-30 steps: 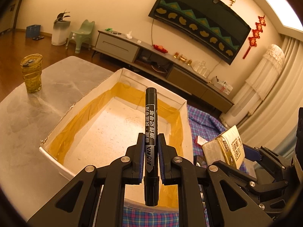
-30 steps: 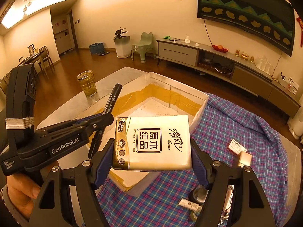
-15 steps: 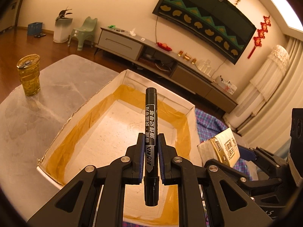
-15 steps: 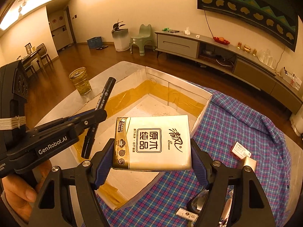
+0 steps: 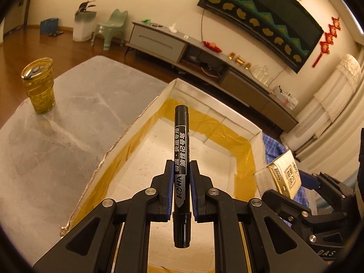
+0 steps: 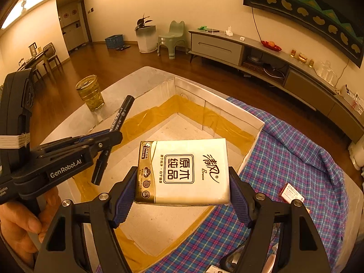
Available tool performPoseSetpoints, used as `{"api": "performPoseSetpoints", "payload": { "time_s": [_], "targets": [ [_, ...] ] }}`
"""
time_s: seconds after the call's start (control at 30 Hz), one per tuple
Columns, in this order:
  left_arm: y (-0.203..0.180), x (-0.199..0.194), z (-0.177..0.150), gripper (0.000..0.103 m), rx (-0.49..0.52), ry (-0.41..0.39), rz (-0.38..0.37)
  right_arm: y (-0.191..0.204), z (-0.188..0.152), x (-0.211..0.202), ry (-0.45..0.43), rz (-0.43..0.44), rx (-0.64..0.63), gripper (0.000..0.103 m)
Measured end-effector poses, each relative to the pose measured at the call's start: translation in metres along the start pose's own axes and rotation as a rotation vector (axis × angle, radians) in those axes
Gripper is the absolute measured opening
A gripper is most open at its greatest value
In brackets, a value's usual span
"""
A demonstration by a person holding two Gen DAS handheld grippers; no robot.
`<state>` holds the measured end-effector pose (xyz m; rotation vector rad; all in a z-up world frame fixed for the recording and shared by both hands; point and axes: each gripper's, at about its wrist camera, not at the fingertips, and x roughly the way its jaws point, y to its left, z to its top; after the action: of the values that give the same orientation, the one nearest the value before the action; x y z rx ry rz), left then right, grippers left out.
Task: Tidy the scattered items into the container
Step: 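Carry the marker and tissue pack over the white box with both tools, then open both tools to drop the marker and tissue pack into the box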
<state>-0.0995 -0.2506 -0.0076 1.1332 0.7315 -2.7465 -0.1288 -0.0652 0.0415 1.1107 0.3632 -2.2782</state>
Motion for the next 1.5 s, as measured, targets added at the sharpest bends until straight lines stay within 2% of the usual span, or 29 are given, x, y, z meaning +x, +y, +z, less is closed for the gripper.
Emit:
{"api": "performPoseSetpoints", "payload": {
  "time_s": [0.2, 0.37, 0.5, 0.6, 0.63, 0.8, 1.0, 1.17, 1.2, 1.23, 1.27, 1.3, 1.33, 1.5],
  "targets": [
    [0.002, 0.008, 0.002, 0.014, 0.02, 0.049, 0.032, -0.002, 0.015, 0.03, 0.073, 0.034, 0.029, 0.075],
    [-0.003, 0.013, 0.008, 0.014, 0.053, 0.071, 0.059, -0.013, 0.025, 0.06, 0.154, 0.114, 0.15, 0.075],
    [-0.001, 0.015, 0.021, 0.014, 0.026, 0.07, 0.033, -0.017, 0.032, 0.073, 0.186, 0.137, 0.211, 0.075],
    [-0.007, 0.02, 0.032, 0.014, 0.011, 0.076, -0.016, -0.021, 0.039, 0.076, 0.188, 0.125, 0.226, 0.075],
    [-0.009, 0.024, 0.035, 0.013, 0.007, 0.084, -0.034, -0.023, 0.041, 0.077, 0.188, 0.121, 0.228, 0.075],
    [-0.011, 0.048, 0.046, 0.014, -0.019, 0.129, -0.024, -0.035, 0.046, 0.089, 0.223, 0.095, 0.207, 0.075],
    [-0.009, 0.07, 0.043, 0.014, -0.055, 0.192, 0.001, -0.036, 0.046, 0.107, 0.255, 0.059, 0.144, 0.075],
    [-0.005, 0.074, 0.04, 0.014, -0.07, 0.209, 0.011, -0.027, 0.048, 0.116, 0.266, 0.028, 0.073, 0.075],
    [-0.005, 0.073, 0.04, 0.014, -0.07, 0.204, 0.019, -0.024, 0.048, 0.118, 0.265, 0.019, 0.058, 0.075],
    [-0.005, 0.072, 0.04, 0.02, -0.072, 0.2, 0.034, -0.022, 0.048, 0.118, 0.263, 0.011, 0.042, 0.075],
    [-0.005, 0.073, 0.041, 0.035, -0.075, 0.197, 0.046, -0.021, 0.048, 0.118, 0.262, 0.005, 0.03, 0.076],
    [-0.005, 0.071, 0.041, 0.041, -0.079, 0.19, 0.058, -0.019, 0.047, 0.119, 0.262, -0.003, 0.015, 0.076],
    [-0.005, 0.07, 0.042, 0.044, -0.082, 0.182, 0.066, -0.017, 0.047, 0.118, 0.259, -0.012, 0.002, 0.076],
    [-0.006, 0.061, 0.04, 0.044, -0.085, 0.169, 0.057, -0.018, 0.046, 0.105, 0.232, -0.027, -0.007, 0.079]
  ]
}}
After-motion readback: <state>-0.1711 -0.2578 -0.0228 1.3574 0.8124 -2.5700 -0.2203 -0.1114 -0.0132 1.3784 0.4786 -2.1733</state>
